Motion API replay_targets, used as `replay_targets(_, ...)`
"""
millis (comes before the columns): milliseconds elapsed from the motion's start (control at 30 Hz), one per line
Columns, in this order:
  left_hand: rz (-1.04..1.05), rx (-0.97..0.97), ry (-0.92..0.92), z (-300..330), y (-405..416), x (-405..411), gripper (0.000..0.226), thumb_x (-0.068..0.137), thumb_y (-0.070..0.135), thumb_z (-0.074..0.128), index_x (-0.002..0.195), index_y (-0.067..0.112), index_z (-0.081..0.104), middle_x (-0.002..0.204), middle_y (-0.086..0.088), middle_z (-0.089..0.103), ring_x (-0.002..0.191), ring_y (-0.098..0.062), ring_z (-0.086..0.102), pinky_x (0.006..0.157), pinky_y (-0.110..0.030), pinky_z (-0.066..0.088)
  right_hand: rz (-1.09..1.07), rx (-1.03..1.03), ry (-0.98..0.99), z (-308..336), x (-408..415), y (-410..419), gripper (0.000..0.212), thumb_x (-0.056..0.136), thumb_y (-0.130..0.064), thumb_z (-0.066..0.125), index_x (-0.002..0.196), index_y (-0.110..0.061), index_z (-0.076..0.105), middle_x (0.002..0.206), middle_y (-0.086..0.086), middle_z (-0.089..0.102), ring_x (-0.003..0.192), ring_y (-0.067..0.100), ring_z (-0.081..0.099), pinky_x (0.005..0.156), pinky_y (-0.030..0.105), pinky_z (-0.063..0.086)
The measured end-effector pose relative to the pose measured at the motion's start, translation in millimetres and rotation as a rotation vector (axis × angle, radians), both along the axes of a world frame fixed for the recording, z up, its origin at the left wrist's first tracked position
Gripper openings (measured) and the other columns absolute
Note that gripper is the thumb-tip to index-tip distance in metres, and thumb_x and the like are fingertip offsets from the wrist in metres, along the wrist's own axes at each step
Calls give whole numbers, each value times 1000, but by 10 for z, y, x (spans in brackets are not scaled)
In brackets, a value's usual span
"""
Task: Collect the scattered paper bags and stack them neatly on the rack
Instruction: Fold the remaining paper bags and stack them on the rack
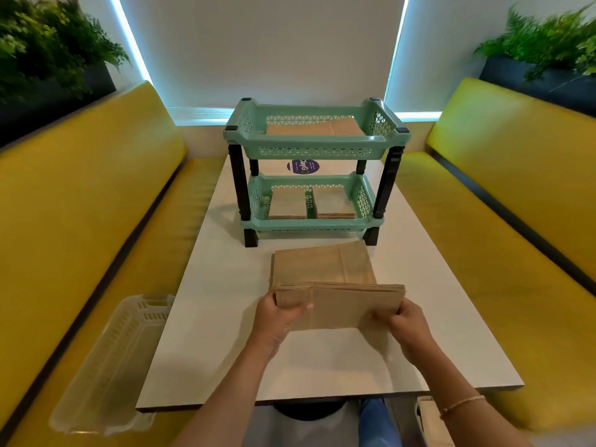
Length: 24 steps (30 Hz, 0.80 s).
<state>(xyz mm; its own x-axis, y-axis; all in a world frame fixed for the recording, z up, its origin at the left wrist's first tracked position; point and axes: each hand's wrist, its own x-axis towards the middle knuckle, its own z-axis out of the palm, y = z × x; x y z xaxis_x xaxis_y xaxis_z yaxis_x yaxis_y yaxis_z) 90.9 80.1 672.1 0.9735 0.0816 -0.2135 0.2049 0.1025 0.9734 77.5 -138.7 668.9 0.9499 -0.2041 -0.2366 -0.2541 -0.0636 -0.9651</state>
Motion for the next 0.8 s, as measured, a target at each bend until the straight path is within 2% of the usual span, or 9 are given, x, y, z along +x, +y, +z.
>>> replay_targets(133, 10, -1, -19, 28, -36, -2, 39, 65, -7, 79, 88, 20, 64, 84, 4, 72, 77, -9, 68, 72, -22, 55, -9, -12, -37, 30, 4, 10, 27, 79, 9, 65, 94, -13, 62, 87, 1, 64, 81, 12, 59, 64, 23, 47)
replay_targets(233, 5, 71, -56, 39, 21, 9, 42, 62, 0, 84, 91, 24, 64, 103, -6, 69, 99, -21, 64, 89, -34, 52, 15, -55, -22, 20, -14, 9, 28, 80, 10, 62, 96, -13, 63, 91, 4, 64, 83, 15, 59, 72, 29, 49)
replay_targets(300, -17, 144, -77, 96, 51, 0, 41, 62, 4, 84, 90, 26, 65, 103, -3, 67, 104, -23, 62, 92, -37, 50, 23, -83, 7, -5, -33, 11, 28, 81, 11, 61, 97, -12, 63, 88, 3, 64, 80, 12, 58, 72, 30, 47)
replay_targets(433, -211, 561, -165, 425, 163, 87, 30, 68, 15, 82, 84, 33, 64, 93, 9, 62, 95, -13, 59, 81, -23, 48, 96, -98, 27, 93, 9, -36, 28, 78, 10, 63, 93, -14, 63, 90, 4, 66, 89, 23, 62, 67, 26, 51)
replay_targets(533, -442, 900, -152, 747, 169, 174, 33, 75, 18, 73, 104, 32, 65, 96, 10, 57, 93, -7, 55, 78, -21, 46, 154, -69, 14, 325, 126, -73, 27, 74, 9, 69, 98, -4, 66, 96, 14, 69, 87, 27, 65, 65, 27, 57)
replay_targets(600, -567, 1038, -153, 886, 96, 213, 33, 77, 19, 70, 108, 31, 63, 98, 7, 59, 89, -8, 55, 75, -22, 47, 221, -112, -19, 566, 225, -55, 21, 73, 6, 71, 91, -4, 66, 91, 13, 69, 83, 27, 64, 67, 29, 56)
replay_targets(667, -612, 1057, -155, 946, 29, 241, 29, 79, 22, 70, 107, 28, 63, 99, 5, 61, 87, -10, 57, 75, -24, 47, 300, -202, -65, 848, 324, -16, 18, 72, 3, 74, 79, -8, 63, 81, 8, 67, 77, 22, 61, 63, 27, 53)
replay_targets(733, -572, 956, -159, 1001, 6, 291, 32, 81, 21, 70, 112, 25, 63, 99, 7, 62, 90, -11, 58, 80, -25, 48, 337, -271, -112, 1139, 417, 12, 20, 71, 1, 76, 75, -11, 61, 77, 4, 65, 74, 19, 61, 59, 24, 50)
replay_targets(800, -495, 814, -176, 1118, 8, 369, 35, 82, 19, 69, 116, 24, 63, 100, 10, 63, 93, -10, 60, 82, -24, 48, 306, -210, -184, 1410, 512, -4, 22, 69, 3, 77, 74, -10, 60, 74, 5, 63, 67, 16, 60, 56, 22, 49)
